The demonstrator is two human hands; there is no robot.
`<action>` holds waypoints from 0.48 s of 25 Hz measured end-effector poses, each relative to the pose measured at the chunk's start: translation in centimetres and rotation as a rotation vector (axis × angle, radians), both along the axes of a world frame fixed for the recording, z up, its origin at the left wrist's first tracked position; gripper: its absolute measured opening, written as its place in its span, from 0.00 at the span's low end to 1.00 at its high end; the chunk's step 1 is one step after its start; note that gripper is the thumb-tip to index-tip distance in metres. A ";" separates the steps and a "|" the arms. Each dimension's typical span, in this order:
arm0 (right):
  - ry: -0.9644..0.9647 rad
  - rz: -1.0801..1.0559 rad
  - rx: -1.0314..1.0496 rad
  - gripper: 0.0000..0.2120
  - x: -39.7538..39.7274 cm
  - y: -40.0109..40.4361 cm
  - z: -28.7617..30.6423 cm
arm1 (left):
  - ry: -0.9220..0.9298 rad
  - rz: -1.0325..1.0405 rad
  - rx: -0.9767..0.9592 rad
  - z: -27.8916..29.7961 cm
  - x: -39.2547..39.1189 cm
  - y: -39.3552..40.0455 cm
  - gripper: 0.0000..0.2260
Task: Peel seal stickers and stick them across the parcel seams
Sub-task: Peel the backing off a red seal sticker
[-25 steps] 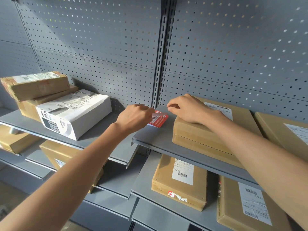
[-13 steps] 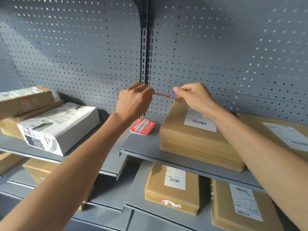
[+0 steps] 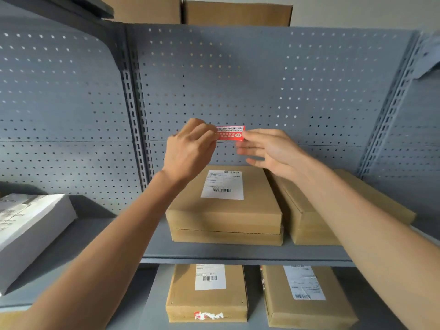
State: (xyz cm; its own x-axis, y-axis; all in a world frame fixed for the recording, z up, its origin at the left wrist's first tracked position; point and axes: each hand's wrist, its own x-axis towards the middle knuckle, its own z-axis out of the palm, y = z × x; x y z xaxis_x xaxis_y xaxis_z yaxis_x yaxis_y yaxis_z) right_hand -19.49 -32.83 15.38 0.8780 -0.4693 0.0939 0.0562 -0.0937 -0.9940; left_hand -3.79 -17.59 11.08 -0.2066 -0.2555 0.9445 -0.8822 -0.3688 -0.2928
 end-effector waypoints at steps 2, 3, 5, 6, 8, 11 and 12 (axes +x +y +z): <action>-0.037 -0.067 -0.003 0.07 -1.4 -1.1 0.0 | -0.014 -0.071 0.008 0.3 -1.1 -1.8 0.04; -0.062 -0.109 -0.025 0.06 -2.0 -1.6 0.0 | 0.026 -0.117 0.028 0.4 -1.6 -2.5 0.03; -0.123 -0.184 -0.079 0.04 -3.1 -2.5 0.0 | 0.292 -0.236 0.072 0.7 -2.9 -3.2 0.16; -0.153 -0.210 -0.098 0.03 -3.5 -2.8 0.0 | 0.525 -0.335 0.078 0.9 -3.7 -3.4 0.23; -0.192 -0.235 -0.112 0.03 -4.2 -3.5 -0.1 | 0.998 -0.570 0.021 1.6 -5.3 -3.8 0.30; -0.191 -0.247 -0.143 0.04 -4.6 -3.7 -0.3 | 1.356 -0.791 -0.054 2.8 -6.5 -4.8 0.21; -0.191 -0.250 -0.153 0.05 -4.6 -3.7 -0.4 | 1.382 -0.814 -0.076 3.1 -6.7 -5.1 0.15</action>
State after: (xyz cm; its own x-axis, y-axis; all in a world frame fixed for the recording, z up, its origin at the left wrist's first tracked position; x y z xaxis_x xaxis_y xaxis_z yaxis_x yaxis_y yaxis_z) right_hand -24.08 -36.53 15.00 0.6977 -0.6351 0.3315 0.1966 -0.2752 -0.9411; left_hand -10.52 -22.69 14.22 0.7239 -0.4550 0.5186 -0.4021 0.3326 0.8530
